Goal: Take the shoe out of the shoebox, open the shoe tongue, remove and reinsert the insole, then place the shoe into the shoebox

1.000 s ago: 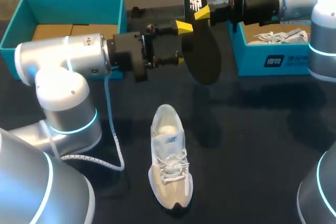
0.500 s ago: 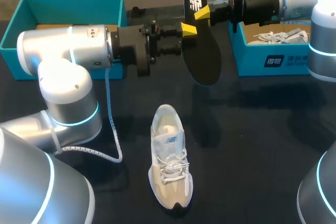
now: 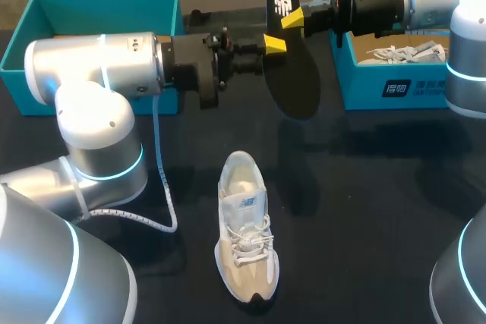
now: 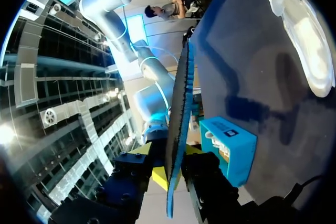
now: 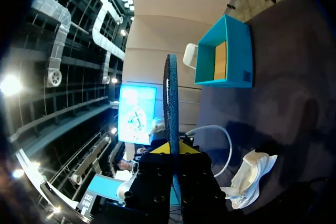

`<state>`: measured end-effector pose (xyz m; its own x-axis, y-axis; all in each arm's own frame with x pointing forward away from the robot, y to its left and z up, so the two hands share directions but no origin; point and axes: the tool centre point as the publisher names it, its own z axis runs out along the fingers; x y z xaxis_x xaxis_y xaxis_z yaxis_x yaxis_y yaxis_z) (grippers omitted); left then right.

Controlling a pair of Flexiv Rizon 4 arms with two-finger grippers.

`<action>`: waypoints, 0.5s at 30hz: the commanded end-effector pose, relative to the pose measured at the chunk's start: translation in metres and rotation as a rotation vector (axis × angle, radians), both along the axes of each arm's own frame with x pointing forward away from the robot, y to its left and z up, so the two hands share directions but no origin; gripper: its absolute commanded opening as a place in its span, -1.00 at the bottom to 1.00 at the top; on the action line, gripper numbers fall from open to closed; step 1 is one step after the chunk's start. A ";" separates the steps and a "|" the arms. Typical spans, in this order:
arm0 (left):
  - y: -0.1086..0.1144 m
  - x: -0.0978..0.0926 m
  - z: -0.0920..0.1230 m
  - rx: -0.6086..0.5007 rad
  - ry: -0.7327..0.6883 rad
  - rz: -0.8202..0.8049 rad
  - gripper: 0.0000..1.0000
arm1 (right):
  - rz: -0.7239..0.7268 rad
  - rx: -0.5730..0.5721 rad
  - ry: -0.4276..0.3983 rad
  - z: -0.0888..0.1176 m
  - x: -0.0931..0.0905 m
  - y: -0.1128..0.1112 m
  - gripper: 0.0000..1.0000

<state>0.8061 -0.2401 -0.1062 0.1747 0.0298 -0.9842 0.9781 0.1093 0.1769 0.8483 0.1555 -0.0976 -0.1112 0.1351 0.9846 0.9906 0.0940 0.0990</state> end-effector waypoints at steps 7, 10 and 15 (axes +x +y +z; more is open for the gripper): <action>-0.005 0.001 0.002 0.005 -0.007 0.006 -0.49 | -0.001 -0.003 0.001 0.000 -0.001 0.000 -1.00; -0.006 0.000 0.003 0.005 -0.009 0.005 -0.53 | -0.001 -0.003 0.001 0.000 -0.001 0.000 -1.00; -0.007 0.001 0.004 0.003 -0.011 0.004 -0.58 | -0.001 -0.003 0.001 0.000 -0.001 0.000 -1.00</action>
